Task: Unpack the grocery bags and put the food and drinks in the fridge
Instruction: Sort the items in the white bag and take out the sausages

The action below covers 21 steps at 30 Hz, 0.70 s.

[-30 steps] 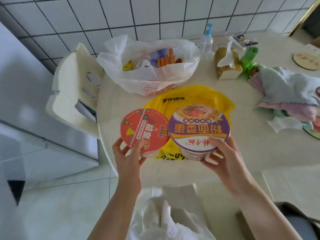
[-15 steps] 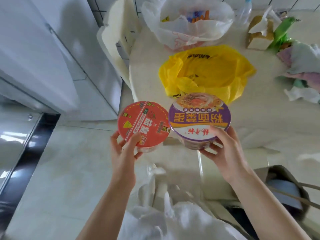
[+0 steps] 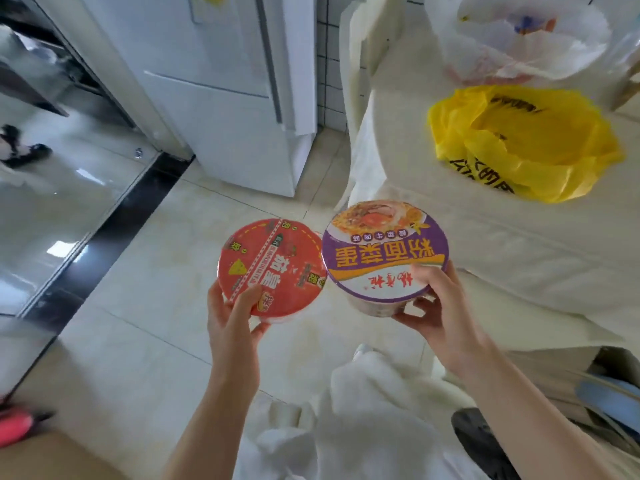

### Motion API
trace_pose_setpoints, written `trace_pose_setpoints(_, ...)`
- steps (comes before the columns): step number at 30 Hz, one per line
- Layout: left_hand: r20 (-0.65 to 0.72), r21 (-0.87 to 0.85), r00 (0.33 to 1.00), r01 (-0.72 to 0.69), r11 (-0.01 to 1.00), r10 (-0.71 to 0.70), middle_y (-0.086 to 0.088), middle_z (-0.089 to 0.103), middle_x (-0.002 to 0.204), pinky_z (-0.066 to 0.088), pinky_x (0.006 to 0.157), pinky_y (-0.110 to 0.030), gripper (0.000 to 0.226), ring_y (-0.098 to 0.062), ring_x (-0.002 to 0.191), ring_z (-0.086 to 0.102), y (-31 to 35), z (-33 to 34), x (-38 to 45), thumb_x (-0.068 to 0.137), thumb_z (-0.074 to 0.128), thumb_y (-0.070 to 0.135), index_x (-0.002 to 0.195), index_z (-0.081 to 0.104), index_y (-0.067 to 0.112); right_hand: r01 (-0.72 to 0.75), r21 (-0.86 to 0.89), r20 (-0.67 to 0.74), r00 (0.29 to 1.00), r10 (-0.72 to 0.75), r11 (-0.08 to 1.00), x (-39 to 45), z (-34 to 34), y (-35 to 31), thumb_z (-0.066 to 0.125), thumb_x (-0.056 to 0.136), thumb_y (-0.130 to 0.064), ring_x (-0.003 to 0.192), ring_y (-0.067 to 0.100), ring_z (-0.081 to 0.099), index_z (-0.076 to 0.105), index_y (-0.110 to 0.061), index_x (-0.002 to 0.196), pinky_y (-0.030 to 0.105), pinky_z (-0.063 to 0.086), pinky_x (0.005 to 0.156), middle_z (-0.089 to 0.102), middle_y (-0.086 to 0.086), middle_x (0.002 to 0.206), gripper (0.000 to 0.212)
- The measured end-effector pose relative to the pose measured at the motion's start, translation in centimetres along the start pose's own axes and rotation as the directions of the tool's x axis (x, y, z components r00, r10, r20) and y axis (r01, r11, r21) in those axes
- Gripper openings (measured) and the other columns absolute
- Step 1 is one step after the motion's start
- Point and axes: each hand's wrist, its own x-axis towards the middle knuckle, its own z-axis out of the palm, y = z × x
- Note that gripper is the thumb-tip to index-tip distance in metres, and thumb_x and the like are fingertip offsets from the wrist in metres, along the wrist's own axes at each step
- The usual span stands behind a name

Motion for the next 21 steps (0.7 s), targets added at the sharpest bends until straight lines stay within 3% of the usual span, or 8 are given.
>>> trace_pose_setpoints(2, -0.034, -0.021, 0.999, -0.005, 1.0, 0.004, -0.001, 0.065, 0.114, 0.054, 0.082, -0.038, 0.027, -0.021, 0.11, 0.063, 0.8, -4.7, 0.1, 0.083, 0.065, 0.024, 0.106, 0.059, 0.036, -0.024, -0.016, 0.046, 0.999, 0.025, 1.0, -0.7, 3.9, 1.9, 0.066, 0.064, -0.037, 0.088, 0.018, 0.062, 0.058, -0.025, 0.116, 0.04, 0.053, 0.078, 0.067, 0.0, 0.097, 0.054)
trace_pose_setpoints(6, -0.107, -0.052, 0.994, -0.011, 0.999, 0.005, 0.001, 0.065, 0.115, 0.055, 0.08, -0.035, 0.033, -0.019, 0.107, 0.065, 2.2, -12.5, 0.5, 0.074, 0.066, 0.032, 0.105, 0.059, 0.043, -0.081, -0.003, 0.091, 0.993, 0.081, 0.997, -1.7, 10.8, 5.6, 0.06, 0.073, -0.033, 0.087, 0.018, 0.062, 0.064, -0.028, 0.107, 0.038, 0.053, 0.075, 0.068, -0.003, 0.089, 0.034)
trace_pose_setpoints(11, -0.226, -0.108, 0.974, -0.024, 0.994, -0.001, 0.001, 0.063, 0.114, 0.053, 0.075, -0.033, 0.043, -0.021, 0.106, 0.064, 3.8, -21.1, 1.8, 0.074, 0.065, 0.033, 0.115, 0.053, 0.035, -0.191, 0.002, 0.131, 0.973, 0.189, 0.982, -2.7, 19.6, 9.8, 0.063, 0.07, -0.033, 0.085, 0.019, 0.059, 0.062, -0.024, 0.106, 0.039, 0.054, 0.071, 0.063, -0.002, 0.084, 0.037)
trace_pose_setpoints(18, -0.311, -0.163, 0.95, -0.022, 0.986, -0.03, -0.002, 0.064, 0.118, 0.055, 0.074, -0.032, 0.052, -0.025, 0.11, 0.064, 5.9, -26.2, 5.8, 0.074, 0.066, 0.034, 0.125, 0.052, 0.03, -0.235, -0.055, 0.173, 0.955, 0.241, 0.971, -1.0, 26.8, 11.1, 0.065, 0.07, -0.035, 0.089, 0.02, 0.06, 0.06, -0.021, 0.116, 0.04, 0.055, 0.076, 0.063, 0.002, 0.094, 0.049)
trace_pose_setpoints(21, -0.332, -0.173, 0.943, -0.022, 0.985, -0.037, -0.001, 0.065, 0.113, 0.055, 0.075, -0.033, 0.043, -0.025, 0.109, 0.064, 7.2, -26.4, 9.0, 0.08, 0.066, 0.032, 0.121, 0.053, 0.03, -0.242, -0.06, 0.173, 0.953, 0.249, 0.968, 1.6, 29.1, 10.5, 0.066, 0.069, -0.035, 0.09, 0.02, 0.061, 0.06, -0.023, 0.116, 0.038, 0.054, 0.074, 0.064, 0.001, 0.097, 0.049)
